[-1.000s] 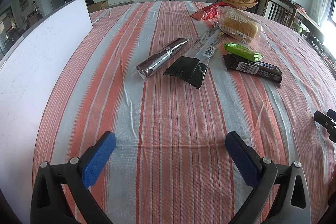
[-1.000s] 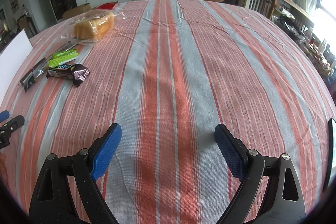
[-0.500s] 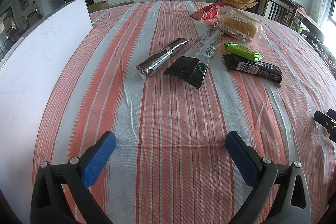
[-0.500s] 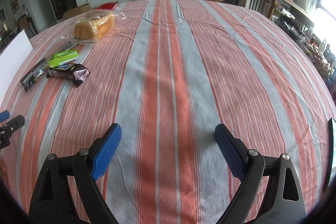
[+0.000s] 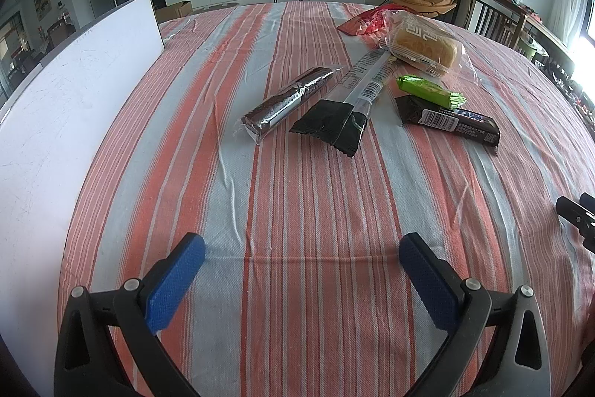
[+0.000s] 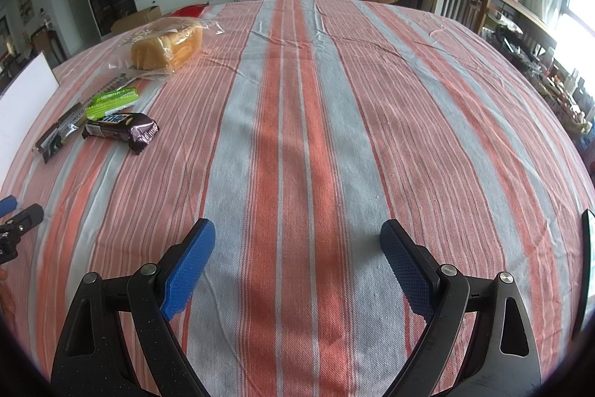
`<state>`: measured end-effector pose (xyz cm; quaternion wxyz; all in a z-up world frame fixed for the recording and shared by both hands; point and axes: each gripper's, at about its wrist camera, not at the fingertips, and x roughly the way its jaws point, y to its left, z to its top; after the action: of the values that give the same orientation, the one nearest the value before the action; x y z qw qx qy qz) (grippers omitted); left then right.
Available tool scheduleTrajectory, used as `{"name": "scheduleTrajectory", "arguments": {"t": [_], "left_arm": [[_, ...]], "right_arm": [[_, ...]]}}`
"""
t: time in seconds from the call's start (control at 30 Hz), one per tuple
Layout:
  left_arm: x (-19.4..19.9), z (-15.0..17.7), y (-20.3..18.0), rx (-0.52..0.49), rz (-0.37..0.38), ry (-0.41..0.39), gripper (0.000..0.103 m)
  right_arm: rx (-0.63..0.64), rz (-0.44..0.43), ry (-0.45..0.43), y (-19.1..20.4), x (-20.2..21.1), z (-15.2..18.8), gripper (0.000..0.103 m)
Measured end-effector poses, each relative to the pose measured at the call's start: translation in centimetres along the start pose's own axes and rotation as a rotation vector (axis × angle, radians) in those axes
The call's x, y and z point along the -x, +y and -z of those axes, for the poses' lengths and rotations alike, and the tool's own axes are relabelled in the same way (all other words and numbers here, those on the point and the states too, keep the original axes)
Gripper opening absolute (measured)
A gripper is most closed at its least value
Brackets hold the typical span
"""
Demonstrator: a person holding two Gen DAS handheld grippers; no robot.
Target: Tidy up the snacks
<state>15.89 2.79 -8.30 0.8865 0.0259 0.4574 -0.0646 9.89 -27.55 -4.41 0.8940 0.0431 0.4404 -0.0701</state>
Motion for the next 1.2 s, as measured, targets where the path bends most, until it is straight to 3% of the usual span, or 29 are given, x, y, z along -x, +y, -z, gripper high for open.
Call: {"name": "scheduleTrajectory", "arguments": {"t": [0.2,0.37,0.43,0.6,0.7,0.77,0.87,1.0,1.03,1.07,1.13,1.2], "left_arm": [[0.0,0.0,0.0,-0.009,0.010,0.005,0.103],[0.8,-0.1,1.1,-0.039,0.098,0.045,0.103],[0.9,-1.5,2.0,-0.027,0.147,0.060,0.103],[1.0,-6.7,3.1,-0.044,0.109,0.021,0.102],[-1.4,-9.7,3.0,-0.097,0.024,0.065,0.091],[-3.6,-10.8,2.6,-0.153,0.000,0.122,0.078],[-6.0,-11.3,2.0,-0.222,0.000,0.182,0.069],[-6.7,-11.8,3.0,-0.145,0.095,0.185,0.067],[-6.7,-11.9,3.0,-0.142,0.095,0.174,0.062],[-6.6,-11.8,3.0,-0.150,0.090,0.161,0.044],[-6.1,-11.7,3.0,-0.151,0.112,0.144,0.022],[-5.6,-11.2,3.3,-0.134,0.117,0.138,0.020]], "right_arm": [[-0.001,-0.002,0.000,0.0,0.0,0.0,0.093],[-0.001,-0.002,0.000,0.0,0.0,0.0,0.093],[-0.001,-0.002,0.000,0.0,0.0,0.0,0.093],[-0.002,-0.003,0.000,0.0,0.0,0.0,0.093],[-0.002,-0.002,0.000,0.0,0.0,0.0,0.093],[-0.002,-0.003,0.000,0.0,0.0,0.0,0.093],[-0.002,-0.003,0.000,0.0,0.0,0.0,0.093],[-0.001,-0.002,0.000,0.0,0.0,0.0,0.093],[-0.002,-0.002,0.001,0.1,0.0,0.0,0.093],[-0.002,-0.003,0.001,0.1,0.0,0.0,0.093],[-0.002,-0.003,0.000,0.1,0.0,0.0,0.093],[-0.002,-0.003,0.001,0.0,0.0,0.0,0.093]]}}
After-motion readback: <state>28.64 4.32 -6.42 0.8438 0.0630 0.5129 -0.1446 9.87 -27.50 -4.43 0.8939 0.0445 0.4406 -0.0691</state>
